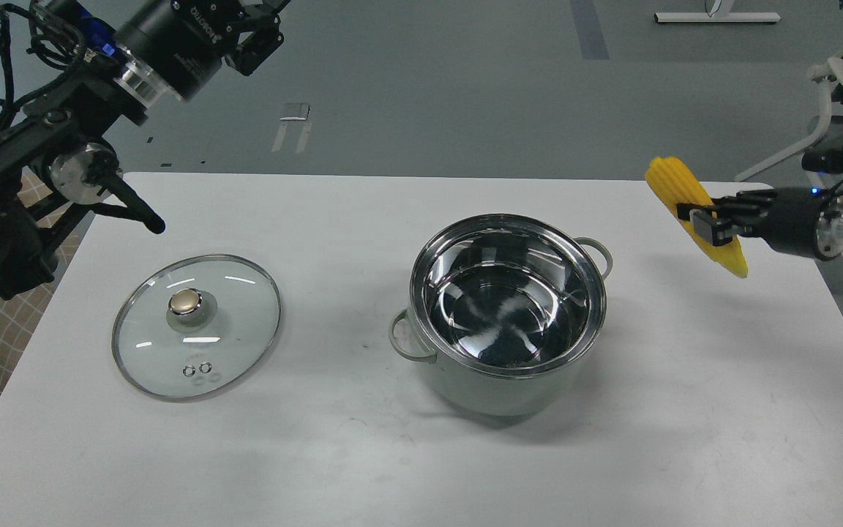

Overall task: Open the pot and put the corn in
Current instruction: 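Lift the corn cob and carry it over the open pot, then lower the corn cob into the pot and open the right gripper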

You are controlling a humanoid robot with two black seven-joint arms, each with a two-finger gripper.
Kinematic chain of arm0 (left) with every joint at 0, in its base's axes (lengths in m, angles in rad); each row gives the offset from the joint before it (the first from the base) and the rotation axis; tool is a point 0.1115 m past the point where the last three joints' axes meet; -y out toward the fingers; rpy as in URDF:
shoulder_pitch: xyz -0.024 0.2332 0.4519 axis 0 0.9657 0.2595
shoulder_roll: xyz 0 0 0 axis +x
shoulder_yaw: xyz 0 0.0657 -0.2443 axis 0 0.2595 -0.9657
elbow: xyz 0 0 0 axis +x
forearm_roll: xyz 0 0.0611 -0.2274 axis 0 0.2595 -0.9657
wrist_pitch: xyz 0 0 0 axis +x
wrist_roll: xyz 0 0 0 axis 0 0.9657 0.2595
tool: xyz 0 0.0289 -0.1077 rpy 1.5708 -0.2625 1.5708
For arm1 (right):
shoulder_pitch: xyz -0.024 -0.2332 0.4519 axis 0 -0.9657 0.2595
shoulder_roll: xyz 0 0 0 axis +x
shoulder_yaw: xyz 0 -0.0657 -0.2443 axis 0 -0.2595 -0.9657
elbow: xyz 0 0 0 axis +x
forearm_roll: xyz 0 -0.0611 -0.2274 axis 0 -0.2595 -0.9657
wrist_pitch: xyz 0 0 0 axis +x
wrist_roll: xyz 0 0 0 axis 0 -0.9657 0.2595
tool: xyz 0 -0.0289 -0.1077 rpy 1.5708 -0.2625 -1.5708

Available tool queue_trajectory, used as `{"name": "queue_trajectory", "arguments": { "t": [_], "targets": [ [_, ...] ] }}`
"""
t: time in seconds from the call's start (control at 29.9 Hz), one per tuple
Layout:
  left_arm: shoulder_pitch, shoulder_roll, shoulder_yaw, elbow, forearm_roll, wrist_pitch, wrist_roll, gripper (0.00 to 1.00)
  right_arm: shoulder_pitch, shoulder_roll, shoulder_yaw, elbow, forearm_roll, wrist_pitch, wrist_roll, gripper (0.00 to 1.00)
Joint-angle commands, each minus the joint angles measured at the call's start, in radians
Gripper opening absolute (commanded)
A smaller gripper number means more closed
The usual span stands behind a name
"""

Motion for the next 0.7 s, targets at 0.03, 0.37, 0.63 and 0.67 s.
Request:
{"name": "queue_trajectory", "arguments": {
  "t": [0.03, 0.37, 0.63, 0.67],
  "targets": [
    [0.0, -0.002, 0.0, 0.0, 0.0, 0.0, 0.0, 0.94, 0.152, 0.057, -0.04, 0.08, 0.006, 0.079, 0.0, 0.17],
    [0.003, -0.022, 0.0, 0.001, 0.002, 0.004, 0.0, 0.94, 0.23, 0.276, -0.228, 0.137, 0.055, 0.083, 0.0, 0.18],
    [0.005, -0.026, 0.0, 0.001, 0.0, 0.006, 0.0, 0.94, 0.212, 0.37, -0.299, 0.132, 0.056, 0.072, 0.0, 0.22],
    [0.003, -0.028, 0.0, 0.001, 0.0, 0.006, 0.0, 0.94, 0.21, 0.37, -0.301, 0.132, 0.056, 0.072, 0.0, 0.24]
  ]
}}
